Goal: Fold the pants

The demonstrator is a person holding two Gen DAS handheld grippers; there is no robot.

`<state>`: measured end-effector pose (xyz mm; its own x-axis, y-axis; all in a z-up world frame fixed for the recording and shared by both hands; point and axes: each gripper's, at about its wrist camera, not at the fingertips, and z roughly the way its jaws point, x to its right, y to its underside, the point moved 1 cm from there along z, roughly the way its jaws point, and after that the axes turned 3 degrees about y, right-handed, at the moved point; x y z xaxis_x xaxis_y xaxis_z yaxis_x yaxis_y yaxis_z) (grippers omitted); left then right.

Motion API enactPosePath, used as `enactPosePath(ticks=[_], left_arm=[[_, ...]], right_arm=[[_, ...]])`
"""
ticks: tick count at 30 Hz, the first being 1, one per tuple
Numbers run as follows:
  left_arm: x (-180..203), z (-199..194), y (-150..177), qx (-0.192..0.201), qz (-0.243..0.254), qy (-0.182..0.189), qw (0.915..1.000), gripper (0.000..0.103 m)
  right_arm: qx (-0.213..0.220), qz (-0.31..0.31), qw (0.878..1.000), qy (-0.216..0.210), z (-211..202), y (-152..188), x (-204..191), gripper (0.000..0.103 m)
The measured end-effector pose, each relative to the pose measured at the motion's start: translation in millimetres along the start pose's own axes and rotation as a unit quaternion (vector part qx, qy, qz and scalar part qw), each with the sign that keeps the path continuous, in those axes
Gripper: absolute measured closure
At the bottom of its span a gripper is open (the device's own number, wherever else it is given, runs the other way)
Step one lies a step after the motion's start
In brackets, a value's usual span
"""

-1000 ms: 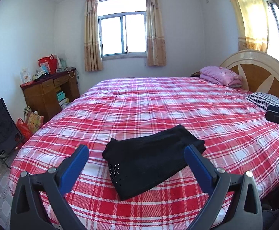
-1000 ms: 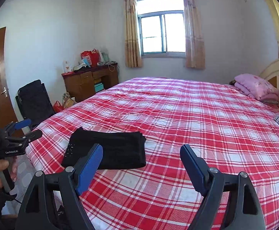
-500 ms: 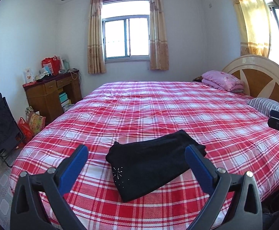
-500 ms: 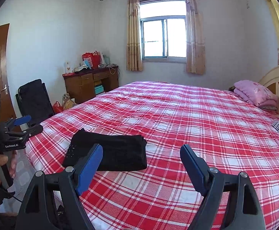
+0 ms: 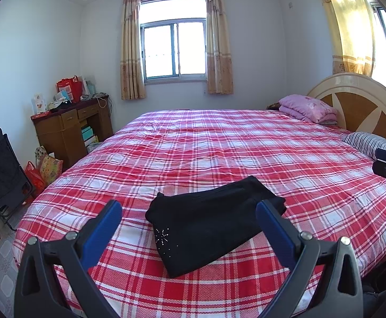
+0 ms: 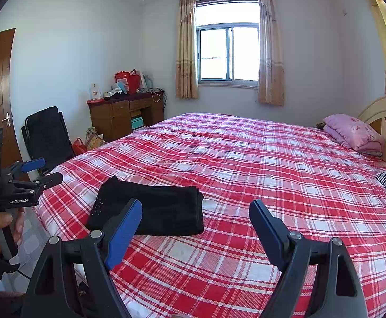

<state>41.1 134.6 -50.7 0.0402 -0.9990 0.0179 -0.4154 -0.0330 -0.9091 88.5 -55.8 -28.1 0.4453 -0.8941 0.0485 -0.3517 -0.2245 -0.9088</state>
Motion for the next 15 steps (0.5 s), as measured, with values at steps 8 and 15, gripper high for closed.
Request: enactPosePath(ticks=[8,15], left_arm=[[0.7,0.4,0.5,-0.002,0.001,-0.002,1.0000,0.000],[0.7,1.0,0.2,-0.005,0.002,-0.005,1.0000,0.000]], right_arm=[[0.006,-0.004,1.000,0.004,-1.7,-0.1,-2.8,0.019],[0.001,-0.007,1.000,0.003,0.5,2.4,-4.7,0.019]])
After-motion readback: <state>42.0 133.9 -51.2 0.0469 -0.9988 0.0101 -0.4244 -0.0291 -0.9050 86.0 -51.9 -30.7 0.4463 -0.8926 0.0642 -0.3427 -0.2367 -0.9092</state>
